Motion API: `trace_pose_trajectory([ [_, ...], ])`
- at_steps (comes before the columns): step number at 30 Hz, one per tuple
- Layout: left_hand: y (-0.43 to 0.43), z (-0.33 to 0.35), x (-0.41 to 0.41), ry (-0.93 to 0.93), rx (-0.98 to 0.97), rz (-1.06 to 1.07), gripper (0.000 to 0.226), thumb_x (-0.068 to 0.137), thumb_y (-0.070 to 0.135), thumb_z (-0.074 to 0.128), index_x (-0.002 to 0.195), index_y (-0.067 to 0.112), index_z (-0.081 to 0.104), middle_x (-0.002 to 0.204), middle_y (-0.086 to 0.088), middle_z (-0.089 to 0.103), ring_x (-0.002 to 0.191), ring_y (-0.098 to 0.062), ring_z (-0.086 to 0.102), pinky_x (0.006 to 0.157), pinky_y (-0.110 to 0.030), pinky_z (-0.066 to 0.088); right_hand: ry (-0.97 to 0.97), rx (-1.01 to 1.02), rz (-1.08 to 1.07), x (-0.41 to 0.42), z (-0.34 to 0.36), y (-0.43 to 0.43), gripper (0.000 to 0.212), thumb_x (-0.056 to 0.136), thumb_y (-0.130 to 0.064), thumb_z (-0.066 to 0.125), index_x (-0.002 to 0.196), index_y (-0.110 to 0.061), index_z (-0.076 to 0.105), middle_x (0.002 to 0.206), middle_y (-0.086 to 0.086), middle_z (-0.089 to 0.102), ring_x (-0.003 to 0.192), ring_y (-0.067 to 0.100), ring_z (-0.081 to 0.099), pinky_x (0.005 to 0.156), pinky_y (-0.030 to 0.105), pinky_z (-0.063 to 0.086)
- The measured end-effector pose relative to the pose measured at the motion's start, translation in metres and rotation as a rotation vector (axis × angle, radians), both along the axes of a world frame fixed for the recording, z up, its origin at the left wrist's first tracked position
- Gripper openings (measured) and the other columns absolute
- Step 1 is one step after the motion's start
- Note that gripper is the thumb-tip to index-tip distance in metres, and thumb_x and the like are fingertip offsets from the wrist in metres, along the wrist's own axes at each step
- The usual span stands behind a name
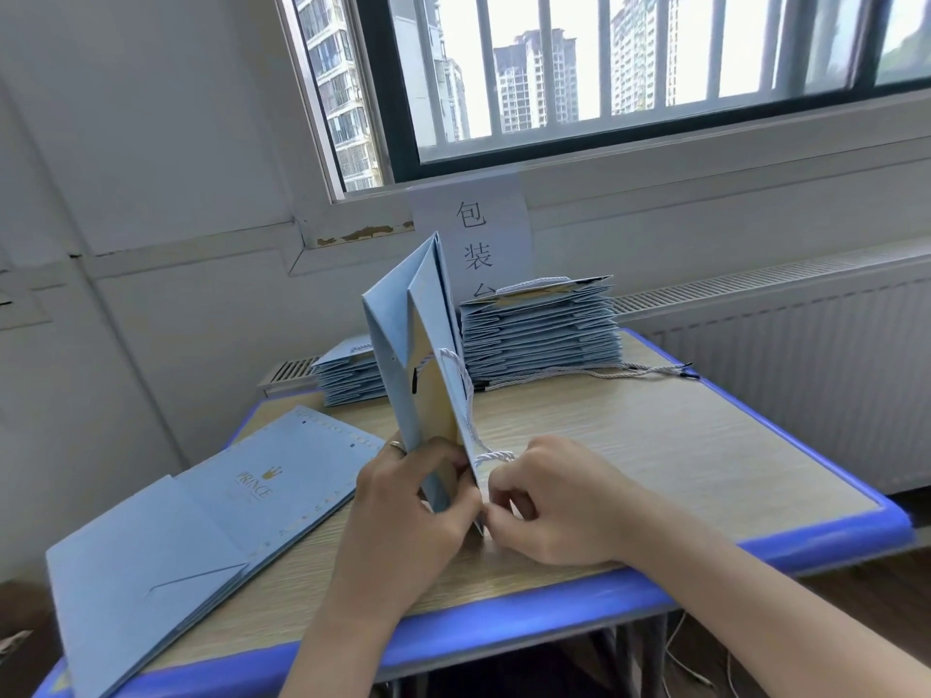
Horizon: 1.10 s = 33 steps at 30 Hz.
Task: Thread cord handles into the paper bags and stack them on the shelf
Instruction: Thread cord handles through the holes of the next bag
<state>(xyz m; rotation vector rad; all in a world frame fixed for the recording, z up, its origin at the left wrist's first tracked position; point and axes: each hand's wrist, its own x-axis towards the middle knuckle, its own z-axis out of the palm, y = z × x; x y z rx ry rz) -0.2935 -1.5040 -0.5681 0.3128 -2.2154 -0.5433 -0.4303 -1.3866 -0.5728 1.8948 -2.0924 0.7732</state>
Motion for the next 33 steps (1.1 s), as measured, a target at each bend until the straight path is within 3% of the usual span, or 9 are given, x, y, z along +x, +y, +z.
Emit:
trace_pose_trajectory([
  [5, -0.0009, -0.0017, -0.0009, -0.036, -0.009, -0.012, 0.021, 0.072, 0.016, 0.078, 0.073, 0.034, 0.067, 0.074, 0.008, 0.058, 0.067, -0.009, 0.055, 0.058, -0.008, 0.036, 0.008, -0.021, 0.014, 0.0008, 0.0027, 0.0003, 0.03, 0.077, -0.045, 0.039, 0.054, -0.025, 0.041, 0.041, -0.007, 0.033, 0.04, 0.006, 0.035, 0.052, 0.036, 0.044],
  [10, 0.0028, 0.0008, -0.0003, 0.014, 0.026, -0.019, 0.013, 0.074, 0.037, 0.06, 0.086, 0.038, 0.064, 0.077, 0.008, 0.061, 0.071, -0.009, 0.056, 0.06, -0.01, 0.039, 0.016, -0.044, 0.048, 0.0011, 0.0027, -0.0008, 0.036, 0.079, -0.038, 0.043, 0.05, -0.023, 0.028, 0.04, -0.001, 0.028, 0.041, 0.016, 0.034, 0.047, 0.032, 0.031],
  [14, 0.0018, -0.0017, -0.0021, 0.02, 0.039, 0.015, 0.021, 0.073, 0.048, 0.053, 0.089, 0.042, 0.067, 0.076, 0.006, 0.061, 0.07, -0.009, 0.056, 0.058, -0.009, 0.038, 0.01, -0.035, 0.044, 0.0003, 0.0008, -0.0011, 0.035, 0.079, -0.037, 0.043, 0.052, -0.016, 0.035, 0.042, 0.002, 0.029, 0.044, 0.018, 0.034, 0.049, 0.033, 0.032],
  [18, 0.0012, -0.0015, -0.0032, 0.016, 0.023, 0.033, 0.012, 0.074, 0.028, 0.074, 0.08, 0.038, 0.071, 0.076, 0.007, 0.059, 0.068, -0.006, 0.056, 0.058, -0.006, 0.037, -0.002, -0.033, 0.05, 0.0006, 0.0, -0.0008, 0.037, 0.079, -0.038, 0.043, 0.052, -0.013, 0.04, 0.042, 0.002, 0.032, 0.045, 0.019, 0.036, 0.049, 0.036, 0.036],
  [22, 0.0011, -0.0017, -0.0028, -0.005, 0.026, 0.011, 0.013, 0.071, 0.025, 0.076, 0.073, 0.036, 0.069, 0.075, 0.007, 0.058, 0.068, -0.007, 0.056, 0.056, -0.007, 0.037, -0.014, -0.013, 0.019, 0.001, 0.0008, 0.0, 0.037, 0.076, -0.039, 0.043, 0.051, -0.012, 0.038, 0.043, 0.005, 0.03, 0.046, 0.021, 0.035, 0.046, 0.031, 0.03],
  [26, 0.0007, -0.003, -0.0022, 0.012, 0.017, 0.0, 0.018, 0.072, 0.022, 0.076, 0.069, 0.036, 0.065, 0.069, 0.011, 0.054, 0.064, -0.007, 0.054, 0.054, -0.008, 0.036, -0.057, 0.011, -0.014, -0.0013, 0.0027, -0.0004, 0.037, 0.073, -0.034, 0.049, 0.049, -0.005, 0.049, 0.041, 0.01, 0.035, 0.045, 0.023, 0.034, 0.043, 0.028, 0.025],
  [29, -0.0004, -0.0029, -0.0025, 0.001, 0.023, 0.004, 0.023, 0.072, 0.017, 0.077, 0.064, 0.033, 0.061, 0.066, 0.009, 0.054, 0.064, -0.01, 0.054, 0.054, -0.01, 0.038, -0.043, -0.006, -0.033, -0.001, 0.0023, -0.0003, 0.041, 0.075, -0.037, 0.046, 0.047, -0.006, 0.043, 0.04, 0.008, 0.032, 0.045, 0.022, 0.032, 0.044, 0.028, 0.023],
  [33, -0.0022, -0.0036, -0.0024, -0.008, 0.023, -0.003, 0.023, 0.072, 0.015, 0.076, 0.064, 0.031, 0.061, 0.067, 0.005, 0.056, 0.064, -0.011, 0.055, 0.055, -0.01, 0.037, -0.025, 0.006, -0.046, -0.0006, 0.0, -0.0031, 0.042, 0.077, -0.039, 0.042, 0.049, -0.007, 0.042, 0.042, 0.01, 0.034, 0.043, 0.023, 0.03, 0.045, 0.041, 0.033],
])
